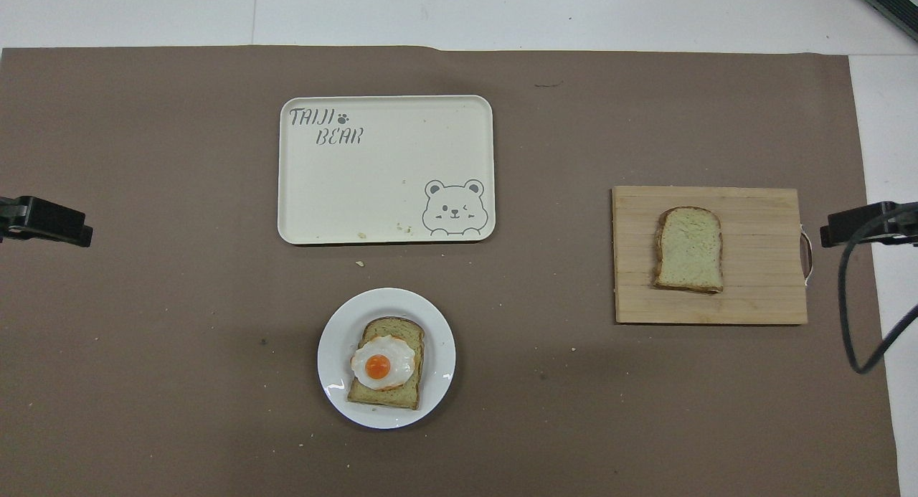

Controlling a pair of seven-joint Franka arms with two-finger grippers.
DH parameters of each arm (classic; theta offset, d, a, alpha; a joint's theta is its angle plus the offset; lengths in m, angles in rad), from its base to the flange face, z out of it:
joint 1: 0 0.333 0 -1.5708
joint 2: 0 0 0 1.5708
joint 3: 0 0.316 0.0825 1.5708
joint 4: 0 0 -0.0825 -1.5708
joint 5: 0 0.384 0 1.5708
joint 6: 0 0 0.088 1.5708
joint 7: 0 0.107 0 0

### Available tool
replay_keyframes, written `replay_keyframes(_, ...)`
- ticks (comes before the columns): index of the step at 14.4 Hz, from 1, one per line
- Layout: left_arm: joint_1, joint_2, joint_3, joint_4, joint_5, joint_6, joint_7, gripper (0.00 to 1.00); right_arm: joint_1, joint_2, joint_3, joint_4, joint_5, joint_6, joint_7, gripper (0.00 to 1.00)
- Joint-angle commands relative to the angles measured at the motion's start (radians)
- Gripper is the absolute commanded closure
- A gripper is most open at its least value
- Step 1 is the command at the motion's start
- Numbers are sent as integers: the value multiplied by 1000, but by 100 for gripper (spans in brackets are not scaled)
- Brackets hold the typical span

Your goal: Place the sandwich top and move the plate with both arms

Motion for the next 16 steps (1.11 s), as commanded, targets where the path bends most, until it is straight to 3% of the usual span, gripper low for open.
replay_keyframes(1,1,3,0,15,11,-18,-9,0,-11,-6,-1,-7,15,8,-21,0)
replay_keyframes(16,1,3,0,15,11,-18,-9,0,-11,-15,-1,-24,16,10,-29,0)
